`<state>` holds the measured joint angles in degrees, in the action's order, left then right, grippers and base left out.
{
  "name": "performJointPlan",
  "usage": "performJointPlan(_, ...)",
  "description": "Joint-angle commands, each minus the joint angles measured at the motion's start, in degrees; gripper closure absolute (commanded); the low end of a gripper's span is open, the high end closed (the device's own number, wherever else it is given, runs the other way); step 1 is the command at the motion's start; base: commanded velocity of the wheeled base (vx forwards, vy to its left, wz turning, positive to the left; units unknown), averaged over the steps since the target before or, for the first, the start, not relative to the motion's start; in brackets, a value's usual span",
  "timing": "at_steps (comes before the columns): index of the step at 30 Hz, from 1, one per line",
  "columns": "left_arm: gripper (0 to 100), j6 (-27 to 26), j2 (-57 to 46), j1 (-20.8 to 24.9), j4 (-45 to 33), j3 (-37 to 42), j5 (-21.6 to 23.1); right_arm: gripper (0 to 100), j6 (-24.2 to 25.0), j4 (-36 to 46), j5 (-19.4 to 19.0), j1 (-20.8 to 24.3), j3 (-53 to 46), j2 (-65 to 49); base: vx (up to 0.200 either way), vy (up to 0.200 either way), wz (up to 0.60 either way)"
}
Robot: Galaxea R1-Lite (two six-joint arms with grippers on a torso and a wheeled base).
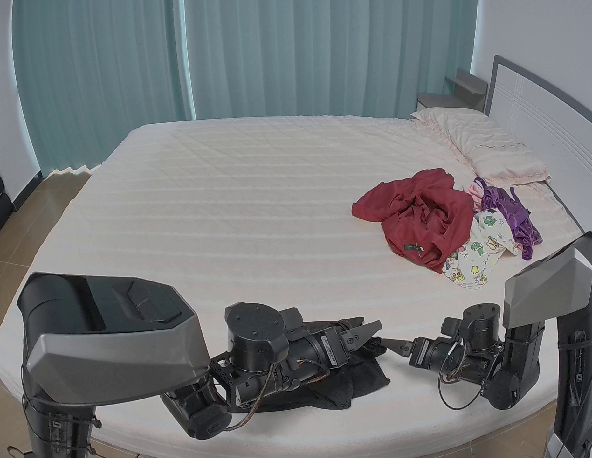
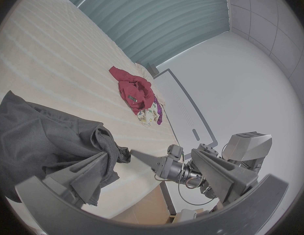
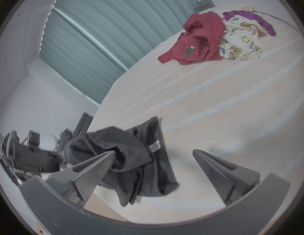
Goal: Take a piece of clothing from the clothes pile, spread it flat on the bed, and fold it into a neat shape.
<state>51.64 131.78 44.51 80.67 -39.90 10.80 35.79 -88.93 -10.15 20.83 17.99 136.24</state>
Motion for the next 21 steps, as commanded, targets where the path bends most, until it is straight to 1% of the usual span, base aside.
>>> performJointPlan(1,0,-0.05,-0.03,-0.12,0.02,0.00,-0.08,0,-2.48,-1.07,-2.68,0.26,-2.17,-0.01,0.000,0.000,0.00)
performJointPlan(4,0,-0.05,-0.03,-0.12,0.02,-0.09,-0.08,0,-2.92,-1.07,-2.85,0.35,-2.00,-0.36,0.000,0.000,0.00)
performJointPlan(7,0,-0.05,-0.03,-0.39,0.02,-0.09,-0.17,0,-3.36,-1.07,-3.82,-0.27,-1.65,-3.97,0.000,0.000,0.00)
performJointPlan(9,0,-0.05,-0.03,-0.39,0.02,-0.09,-0.17,0,-3.54,-1.07,-4.00,-0.27,-1.73,-4.14,0.000,0.000,0.00)
performJointPlan(10,0,-0.14,-0.03,-0.47,0.02,-0.09,-0.17,0,-6.35,-1.07,-6.37,-0.27,-2.00,-4.67,0.000,0.000,0.00)
performJointPlan(11,0,-0.05,-0.03,-0.47,0.02,-0.09,-0.17,0,-9.34,-1.07,-7.60,-0.36,-2.26,-4.58,0.000,0.000,0.00)
performJointPlan(13,0,-0.14,-0.03,-0.56,0.02,-0.09,-0.17,0,-12.76,-0.98,-8.57,-0.09,-2.35,-4.14,0.000,0.000,0.00)
performJointPlan(14,0,-0.14,-0.03,-0.56,-0.07,-0.09,-0.17,0,-12.94,-0.98,-8.65,0.00,-2.35,-4.05,0.000,0.000,0.00)
performJointPlan(15,0,-0.14,-0.03,-0.74,-0.07,-0.18,-0.17,0,-15.93,-0.98,-9.80,0.44,-2.35,-3.26,0.000,0.000,0.00)
performJointPlan(16,0,-0.14,-0.03,-0.74,-0.07,-0.18,-0.17,0,-16.81,-0.98,-10.32,0.52,-2.26,-3.00,0.000,0.000,0.00)
performJointPlan(20,0,-0.14,-0.03,-0.74,-0.07,-0.27,-0.17,0,-23.31,-0.89,-15.07,1.93,-1.38,-1.68,0.000,0.000,0.00)
performJointPlan(21,0,-0.14,-0.03,-0.74,-0.07,-0.27,-0.17,0,-23.31,-0.89,-15.07,1.93,-1.38,-1.68,0.000,0.000,0.00)
